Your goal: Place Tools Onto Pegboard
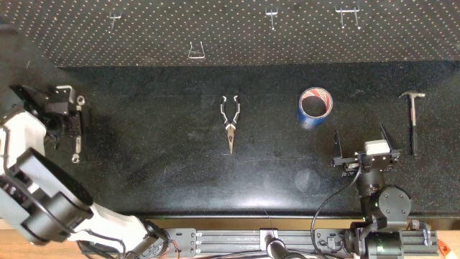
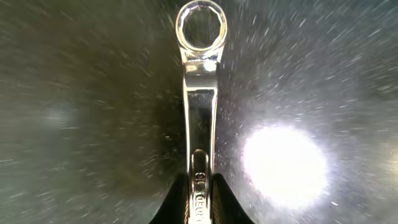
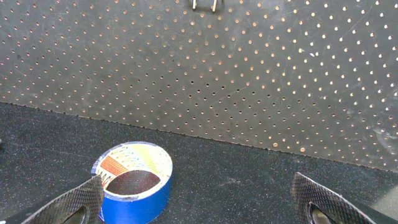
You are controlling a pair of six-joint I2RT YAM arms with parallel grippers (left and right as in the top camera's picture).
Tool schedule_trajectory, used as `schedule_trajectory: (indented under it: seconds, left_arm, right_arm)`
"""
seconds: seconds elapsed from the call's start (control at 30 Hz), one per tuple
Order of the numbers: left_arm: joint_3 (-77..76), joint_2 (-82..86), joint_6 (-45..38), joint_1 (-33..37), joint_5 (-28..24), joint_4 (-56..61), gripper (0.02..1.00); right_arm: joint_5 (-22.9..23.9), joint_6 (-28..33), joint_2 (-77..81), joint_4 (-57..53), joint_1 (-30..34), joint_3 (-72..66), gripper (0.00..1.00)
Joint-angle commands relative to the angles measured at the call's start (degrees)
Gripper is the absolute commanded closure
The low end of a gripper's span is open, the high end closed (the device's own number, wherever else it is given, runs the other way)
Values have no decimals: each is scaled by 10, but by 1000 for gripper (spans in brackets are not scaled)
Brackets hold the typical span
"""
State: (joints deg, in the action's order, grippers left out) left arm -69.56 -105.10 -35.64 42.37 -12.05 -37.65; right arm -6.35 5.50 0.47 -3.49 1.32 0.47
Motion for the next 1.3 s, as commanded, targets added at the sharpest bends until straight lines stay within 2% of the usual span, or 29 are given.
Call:
schedule_trajectory:
  seconds: [0.03,0.2,0.3,0.5,0.57,0.6,0.63,0.73,0.8,0.9,0.97,1.0,1.07,1.1,1.13,1.17,1.3]
  left_arm:
    - [31,132,9,-1,-2,9,991]
    - [34,243,9,0,9,-31,989]
    - [44,286,10,0,-19,-7,991]
    - [216,369,39,0,-42,188,989]
    - [255,386,39,-1,-87,220,991]
    - [282,396,42,-1,-138,250,993]
    - [298,400,82,-1,-152,283,991]
    - [332,409,186,-1,-153,389,991]
    - [373,435,204,-1,-160,494,991]
    - [411,450,221,-9,-186,575,993]
    - [414,450,234,-49,-180,579,993]
    - [414,455,235,-87,-141,581,991]
    - [414,476,234,-209,-5,583,991]
    - [414,483,235,-257,28,583,991]
    - [415,488,243,-279,29,579,993]
    - [420,498,264,-281,28,578,996]
    - [480,590,262,-281,28,581,993]
  right_arm:
    - [-7,6,-4,-2,-3,-2,23]
    - [-7,6,-4,-2,-3,-2,23]
    - [-7,6,-4,-2,-3,-2,23]
    - [-7,6,-4,-2,-3,-2,23]
    - [-7,6,-4,-2,-3,-2,23]
    - [-7,6,-4,-2,-3,-2,23]
    - [-7,6,-4,-2,-3,-2,23]
    - [-7,6,-4,-2,-3,-2,23]
    - [-7,6,-4,-2,-3,-2,20]
    - [-7,6,-4,-2,-3,-2,23]
    - [-7,6,-4,-2,-3,-2,23]
    - [-7,6,-4,-2,-3,-2,23]
    - [-7,6,-4,-2,-3,-2,23]
    - [-7,6,-4,-2,-3,-2,23]
    - [-7,6,-4,-2,-3,-2,23]
    - [-7,6,-4,-2,-3,-2,23]
    - [-7,6,-4,-2,-3,-2,23]
